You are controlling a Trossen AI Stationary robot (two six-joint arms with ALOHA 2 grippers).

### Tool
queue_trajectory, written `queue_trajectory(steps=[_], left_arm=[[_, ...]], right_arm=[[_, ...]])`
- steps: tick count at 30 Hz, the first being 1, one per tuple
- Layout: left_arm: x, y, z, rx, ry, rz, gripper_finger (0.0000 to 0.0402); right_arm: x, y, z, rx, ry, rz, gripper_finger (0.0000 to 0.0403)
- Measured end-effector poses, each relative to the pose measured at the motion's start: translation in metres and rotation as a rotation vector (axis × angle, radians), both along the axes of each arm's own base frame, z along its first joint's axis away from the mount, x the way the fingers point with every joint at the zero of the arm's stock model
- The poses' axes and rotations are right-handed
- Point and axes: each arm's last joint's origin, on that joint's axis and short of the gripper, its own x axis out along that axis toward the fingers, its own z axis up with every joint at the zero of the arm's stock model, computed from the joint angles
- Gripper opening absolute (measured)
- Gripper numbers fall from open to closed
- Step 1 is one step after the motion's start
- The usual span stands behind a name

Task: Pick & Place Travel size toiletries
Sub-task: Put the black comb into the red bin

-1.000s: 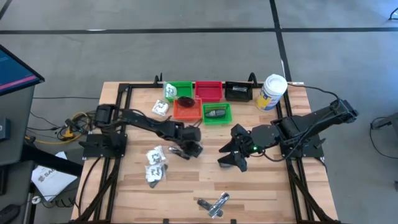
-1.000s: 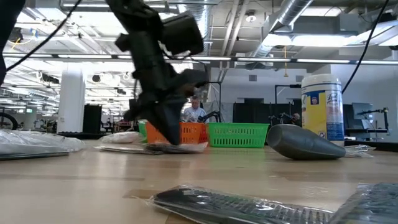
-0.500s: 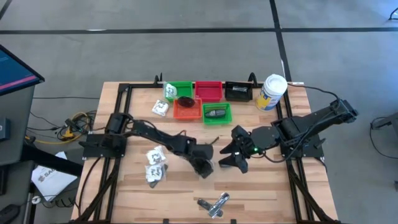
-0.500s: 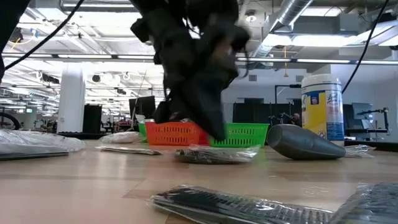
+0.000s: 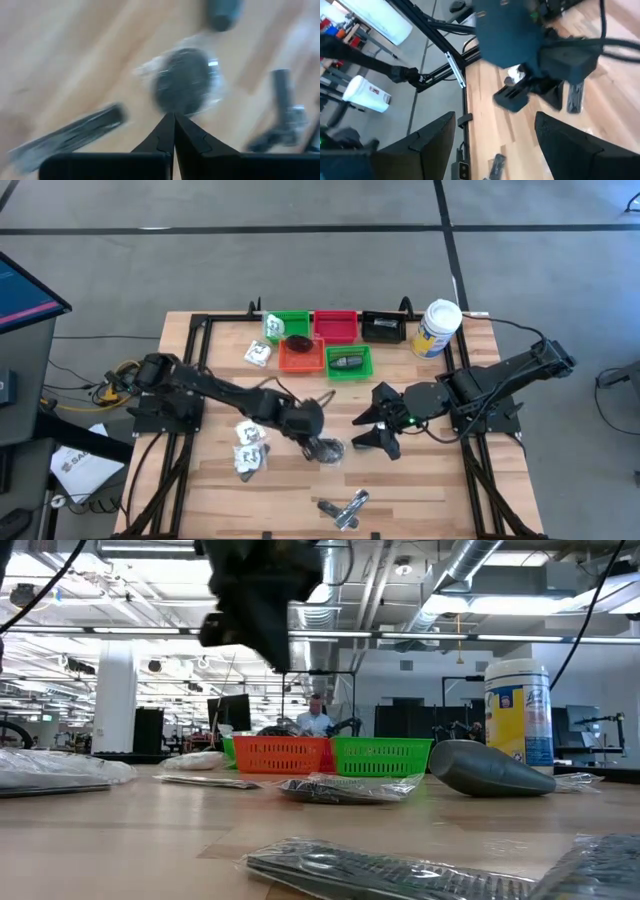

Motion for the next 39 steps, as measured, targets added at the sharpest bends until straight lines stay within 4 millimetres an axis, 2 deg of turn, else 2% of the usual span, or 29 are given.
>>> queue_trajectory(steps=[5,9,11,15,20,23,27,30,36,39], left_arm=[[-0.017,0.022,-0.006,0.011,0.103,0.046,0.0000],[-0.037,0.028,-0.022,-0.010,0.173,0.053,0.0000],[-0.047,0.029,-0.032,-0.018,0.213,0.049,0.0000],[-0.062,0.028,-0.049,-0.041,0.208,0.028,0.0000],[-0.071,0.029,-0.070,-0.070,0.183,0.019,0.0000],[-0.072,0.028,-0.081,-0.092,0.186,0.029,0.0000],[-0.067,0.027,-0.085,-0.119,0.131,0.021,0.0000],[-0.058,0.028,-0.086,-0.143,0.055,0.025,0.0000],[-0.042,0.036,-0.084,-0.197,-0.082,0.061,0.0000],[-0.042,0.040,-0.086,-0.233,-0.062,0.051,0.0000]], right_arm=[[0.003,-0.009,0.000,-0.086,-0.016,0.009,0.0265],[0.005,-0.014,-0.004,-0.125,0.013,0.005,0.0265],[0.014,-0.015,-0.012,-0.143,0.038,0.001,0.0265],[0.030,-0.007,-0.037,-0.196,0.146,0.043,0.0265],[0.052,0.011,-0.090,-0.275,0.344,0.106,0.0259],[0.060,0.021,-0.112,-0.337,0.400,0.124,0.0254],[0.065,0.019,-0.134,-0.428,0.441,0.010,0.0247],[0.061,0.019,-0.154,-0.474,0.460,-0.075,0.0243],[0.059,0.018,-0.185,-0.288,0.363,0.010,0.0225],[0.056,0.012,-0.183,-0.235,0.321,-0.018,0.0208]])
